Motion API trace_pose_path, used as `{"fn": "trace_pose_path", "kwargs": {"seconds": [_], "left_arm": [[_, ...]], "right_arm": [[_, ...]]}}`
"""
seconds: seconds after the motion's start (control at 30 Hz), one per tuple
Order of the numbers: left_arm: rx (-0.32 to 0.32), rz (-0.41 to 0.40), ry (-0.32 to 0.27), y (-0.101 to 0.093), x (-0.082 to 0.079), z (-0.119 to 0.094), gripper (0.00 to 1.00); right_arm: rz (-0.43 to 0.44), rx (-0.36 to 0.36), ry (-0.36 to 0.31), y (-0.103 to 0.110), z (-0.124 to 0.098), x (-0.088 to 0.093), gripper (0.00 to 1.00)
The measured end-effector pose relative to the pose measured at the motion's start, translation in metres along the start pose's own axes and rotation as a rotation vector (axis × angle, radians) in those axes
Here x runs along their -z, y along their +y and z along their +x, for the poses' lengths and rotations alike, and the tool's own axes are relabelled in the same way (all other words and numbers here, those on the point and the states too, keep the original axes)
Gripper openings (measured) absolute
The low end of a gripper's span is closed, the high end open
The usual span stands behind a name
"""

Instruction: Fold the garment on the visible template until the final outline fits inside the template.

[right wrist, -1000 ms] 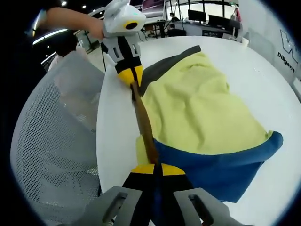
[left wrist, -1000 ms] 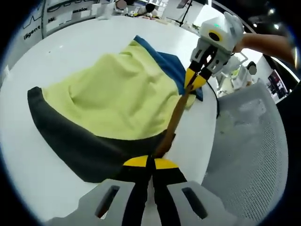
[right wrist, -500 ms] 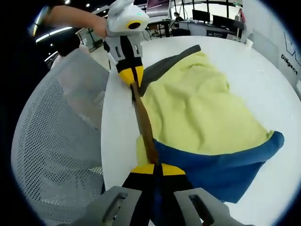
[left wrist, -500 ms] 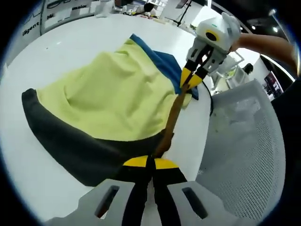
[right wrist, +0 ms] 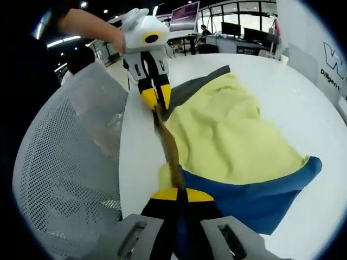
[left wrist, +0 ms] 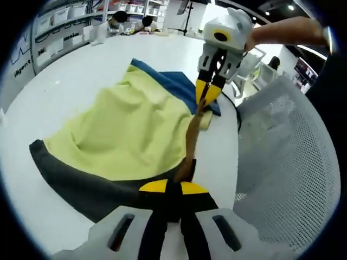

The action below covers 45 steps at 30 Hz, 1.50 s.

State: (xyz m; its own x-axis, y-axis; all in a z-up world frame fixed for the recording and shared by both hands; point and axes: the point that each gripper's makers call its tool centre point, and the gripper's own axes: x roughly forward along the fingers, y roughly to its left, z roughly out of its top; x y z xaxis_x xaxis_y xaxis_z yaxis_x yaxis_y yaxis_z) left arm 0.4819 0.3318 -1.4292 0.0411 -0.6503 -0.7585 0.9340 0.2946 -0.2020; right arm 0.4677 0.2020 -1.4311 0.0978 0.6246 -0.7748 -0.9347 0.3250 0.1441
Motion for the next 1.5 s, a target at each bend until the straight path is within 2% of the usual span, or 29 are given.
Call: {"fn": "trace_pose_path", "kwargs": {"seconds": [0.07,0.47,0.63,0.77,0.93,1.1,1.3,1.43,1.5], "left_arm": [[0.007,-0.041,0.001,0.001,-0.003,-0.001,0.03],[-0.004,-0.088,-0.081,0.019,-0.032,-0.025,0.03],[-0.004,-0.091,-0.092,0.024,-0.040,-0.032,0.03],[0.011,-0.056,-0.071,0.022,-0.037,-0.031,0.02],[0.031,-0.022,-0.079,0.017,-0.039,-0.033,0.03],[0.067,-0.034,-0.080,0.011,-0.039,-0.034,0.04],[0.082,-0.041,-0.065,0.008,-0.037,-0.033,0.03],[0.026,-0.022,-0.057,0.019,-0.037,-0.033,0.03],[0.020,-0.033,-0.066,0.022,-0.041,-0.035,0.03]], "right_arm": [[0.017,0.000,-0.014,0.000,-0.003,-0.002,0.00],[0.032,0.035,-0.079,-0.011,-0.023,-0.023,0.00],[0.037,0.044,-0.110,-0.014,-0.031,-0.034,0.00],[0.016,0.043,-0.109,-0.012,-0.034,-0.039,0.00],[0.001,0.046,-0.116,-0.013,-0.037,-0.046,0.00],[-0.013,0.042,-0.111,-0.012,-0.038,-0.049,0.00],[-0.021,0.038,-0.108,-0.011,-0.039,-0.051,0.00],[-0.032,0.043,-0.104,-0.012,-0.041,-0.052,0.00],[-0.035,0.049,-0.108,-0.014,-0.044,-0.055,0.00]]}}
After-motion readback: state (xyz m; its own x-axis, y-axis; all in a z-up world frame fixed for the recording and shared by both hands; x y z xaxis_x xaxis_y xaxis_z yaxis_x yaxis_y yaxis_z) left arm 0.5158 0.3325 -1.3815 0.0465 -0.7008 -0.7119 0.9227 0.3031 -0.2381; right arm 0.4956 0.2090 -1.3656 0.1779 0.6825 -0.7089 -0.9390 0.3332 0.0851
